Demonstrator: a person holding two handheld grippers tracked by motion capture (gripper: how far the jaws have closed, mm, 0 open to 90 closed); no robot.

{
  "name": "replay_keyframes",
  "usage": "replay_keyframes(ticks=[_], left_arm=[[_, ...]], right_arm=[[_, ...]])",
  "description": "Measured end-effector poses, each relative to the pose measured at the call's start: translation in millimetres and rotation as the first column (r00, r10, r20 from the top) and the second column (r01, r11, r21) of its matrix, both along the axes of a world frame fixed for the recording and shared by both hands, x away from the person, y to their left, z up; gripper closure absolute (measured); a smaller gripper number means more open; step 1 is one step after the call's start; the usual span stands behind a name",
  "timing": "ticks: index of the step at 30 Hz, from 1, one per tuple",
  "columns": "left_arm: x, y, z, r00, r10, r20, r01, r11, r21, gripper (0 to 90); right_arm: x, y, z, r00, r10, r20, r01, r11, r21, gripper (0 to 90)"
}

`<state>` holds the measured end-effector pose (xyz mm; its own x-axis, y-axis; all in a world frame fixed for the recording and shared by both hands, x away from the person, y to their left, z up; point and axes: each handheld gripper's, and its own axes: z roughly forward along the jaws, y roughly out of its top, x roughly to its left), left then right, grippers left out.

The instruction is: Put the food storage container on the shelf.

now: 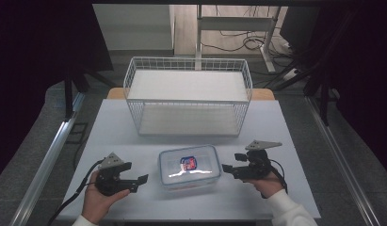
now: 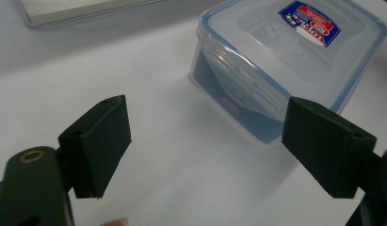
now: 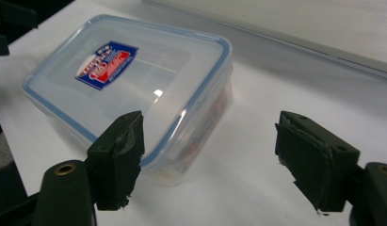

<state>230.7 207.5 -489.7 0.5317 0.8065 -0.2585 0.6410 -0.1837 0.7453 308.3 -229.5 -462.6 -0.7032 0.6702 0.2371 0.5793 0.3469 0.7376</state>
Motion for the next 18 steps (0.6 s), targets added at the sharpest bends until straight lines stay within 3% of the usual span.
replay_keyframes(ticks=[5,10,14,16,17,18], left_arm=[[6.0,-3.3,-3.1,0.9995,0.006,-0.032,-0.007,0.9998,-0.017,12.7],[11.9,-4.7,-3.7,0.9973,0.025,-0.069,-0.031,0.9949,-0.096,10.3],[18.6,-8.6,-7.9,0.9928,0.026,-0.117,-0.044,0.9874,-0.152,9.1],[24.2,-11.1,-11.7,0.9893,0.021,-0.144,-0.047,0.9818,-0.184,9.2],[30.7,-14.2,-16.4,0.9832,0.007,-0.182,-0.048,0.9738,-0.222,9.2],[30.7,-14.2,-16.4,0.9832,0.007,-0.182,-0.048,0.9738,-0.222,9.2]], right_arm=[[-0.3,0.5,1.7,0.9999,-0.005,0.011,0.004,0.999,0.033,23.7],[-0.6,4.5,3.2,0.9998,0.006,0.019,-0.006,0.999,0.041,23.6],[0.9,6.5,1.3,0.9998,0.014,0.012,-0.015,0.999,0.041,23.6],[1.3,7.7,0.7,0.9997,0.023,0.012,-0.024,0.999,0.033,23.5],[1.1,8.9,0.4,0.9996,0.027,0.01,-0.027,0.999,0.023,23.1],[1.1,8.9,0.4,0.9996,0.027,0.01,-0.027,0.999,0.023,23.1]])
